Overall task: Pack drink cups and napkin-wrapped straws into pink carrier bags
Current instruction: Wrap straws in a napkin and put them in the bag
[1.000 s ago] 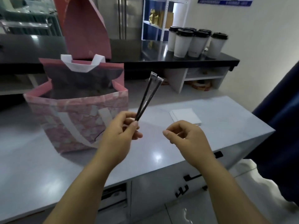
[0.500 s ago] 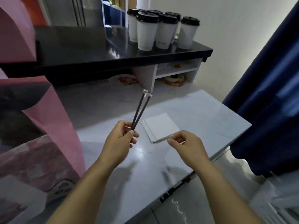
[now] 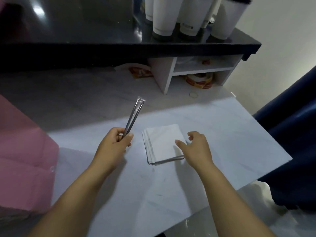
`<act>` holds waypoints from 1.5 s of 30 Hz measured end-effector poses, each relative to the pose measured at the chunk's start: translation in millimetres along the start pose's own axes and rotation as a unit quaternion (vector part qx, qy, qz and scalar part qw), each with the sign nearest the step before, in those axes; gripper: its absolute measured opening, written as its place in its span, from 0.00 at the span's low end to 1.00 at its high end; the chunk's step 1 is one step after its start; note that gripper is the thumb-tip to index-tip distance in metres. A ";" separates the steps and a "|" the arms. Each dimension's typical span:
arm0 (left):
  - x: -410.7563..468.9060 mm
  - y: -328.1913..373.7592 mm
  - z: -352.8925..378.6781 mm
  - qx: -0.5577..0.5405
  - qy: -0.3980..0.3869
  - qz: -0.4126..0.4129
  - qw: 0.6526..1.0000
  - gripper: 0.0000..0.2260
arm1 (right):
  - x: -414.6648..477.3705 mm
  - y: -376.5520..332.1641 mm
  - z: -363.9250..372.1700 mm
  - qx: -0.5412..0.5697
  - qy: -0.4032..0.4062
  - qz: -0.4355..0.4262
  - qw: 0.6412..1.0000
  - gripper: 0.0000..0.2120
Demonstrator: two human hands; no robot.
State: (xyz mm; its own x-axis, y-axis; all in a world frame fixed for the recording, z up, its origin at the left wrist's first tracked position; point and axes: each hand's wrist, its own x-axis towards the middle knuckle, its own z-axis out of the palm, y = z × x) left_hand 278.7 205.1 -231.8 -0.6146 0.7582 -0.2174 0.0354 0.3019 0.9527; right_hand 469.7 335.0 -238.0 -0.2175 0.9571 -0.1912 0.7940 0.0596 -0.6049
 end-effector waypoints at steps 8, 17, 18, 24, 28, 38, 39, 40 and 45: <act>14.9 0.3 40.2 0.045 0.073 -0.030 0.996 0.04 | 49.3 6.1 -8.2 0.046 -0.098 -0.016 0.994 0.16; 14.4 1.4 63.9 0.061 0.124 -0.043 0.989 0.04 | 73.7 16.6 -19.9 0.046 -0.124 -0.092 0.987 0.01; 14.9 2.5 65.9 0.060 0.126 -0.043 0.989 0.03 | 75.4 16.2 -21.9 0.045 -0.118 -0.103 0.987 0.02; 17.6 17.3 77.3 0.017 0.132 -0.045 0.990 0.04 | 80.7 3.6 -41.3 0.132 -0.117 -0.155 0.972 0.04; 19.8 29.2 79.3 0.071 0.124 -0.067 0.988 0.12 | 77.9 -10.3 -48.0 0.229 -0.195 -0.139 0.943 0.05; 22.6 27.2 63.7 0.094 0.212 -0.025 0.972 0.16 | 85.4 -6.9 -30.9 0.177 -0.221 -0.112 0.952 0.08; 21.7 26.4 62.1 0.097 0.222 -0.023 0.970 0.16 | 87.9 -1.7 -27.5 0.127 -0.200 -0.120 0.964 0.09; 20.4 26.2 61.0 0.097 0.233 -0.025 0.967 0.16 | 89.5 2.6 -24.7 0.080 -0.196 -0.123 0.970 0.11; 13.3 27.5 61.1 0.086 0.265 -0.028 0.960 0.15 | 89.9 8.1 -15.3 0.000 -0.246 -0.102 0.964 0.22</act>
State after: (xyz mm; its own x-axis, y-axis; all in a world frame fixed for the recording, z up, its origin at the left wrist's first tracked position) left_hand 319.7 258.8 -221.5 -0.9327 0.3504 -0.0856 0.0913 0.4589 0.8838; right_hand 465.3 425.8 -248.2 -0.6120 0.6751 -0.4120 0.7066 0.2326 -0.6683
